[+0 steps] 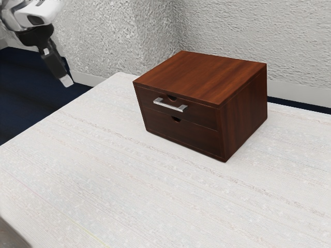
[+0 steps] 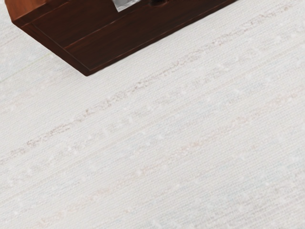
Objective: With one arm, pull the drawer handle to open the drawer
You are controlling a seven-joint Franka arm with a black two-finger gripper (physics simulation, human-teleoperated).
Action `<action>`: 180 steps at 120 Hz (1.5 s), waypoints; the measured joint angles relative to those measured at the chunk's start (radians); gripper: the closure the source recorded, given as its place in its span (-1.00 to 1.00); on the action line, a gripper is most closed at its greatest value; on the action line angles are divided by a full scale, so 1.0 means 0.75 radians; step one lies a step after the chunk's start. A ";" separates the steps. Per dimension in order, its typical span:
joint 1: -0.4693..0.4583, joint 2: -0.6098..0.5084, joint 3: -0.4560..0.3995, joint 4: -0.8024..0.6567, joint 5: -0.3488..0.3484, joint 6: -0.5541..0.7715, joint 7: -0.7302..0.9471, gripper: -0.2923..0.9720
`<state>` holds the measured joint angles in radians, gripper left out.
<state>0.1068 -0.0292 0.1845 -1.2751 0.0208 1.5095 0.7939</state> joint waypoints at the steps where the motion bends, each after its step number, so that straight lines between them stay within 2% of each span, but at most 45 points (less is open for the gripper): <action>1: -0.008 0.001 0.000 0.000 0.001 0.000 0.008 -0.54; 24: -0.234 -0.002 -0.001 -0.009 0.014 -0.008 0.160 -0.54; 37: -0.365 -0.017 0.000 -0.025 0.020 -0.080 0.229 -0.53; 46: -0.432 -0.095 -0.003 -0.119 0.031 -0.097 0.325 -0.53; 50: -0.374 -0.157 -0.034 -0.204 0.034 -0.094 0.385 -0.53; 54: -0.247 -0.221 -0.102 -0.288 0.038 -0.082 0.453 -0.53; 62: 0.025 -0.310 -0.340 -0.424 0.041 -0.009 0.605 -0.54; 72: 0.131 -0.261 -0.468 -0.444 0.042 0.087 0.767 -0.54; 94: 0.096 -0.045 -0.506 -0.405 0.044 0.312 0.990 -0.54; 120: 0.094 0.085 -0.457 -0.404 0.104 0.514 0.989 -0.53; 129: 0.110 0.135 -0.449 -0.399 0.111 0.570 0.978 -0.35; 150: 0.152 0.207 -0.446 -0.343 0.056 0.660 0.981 0.09; 163: 0.137 0.261 -0.448 -0.292 0.033 0.697 0.996 0.23; 180: 0.151 0.342 -0.448 -0.211 0.002 0.722 1.020 0.32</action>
<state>0.2198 0.2270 -0.1514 -1.4333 0.0224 2.0508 1.5591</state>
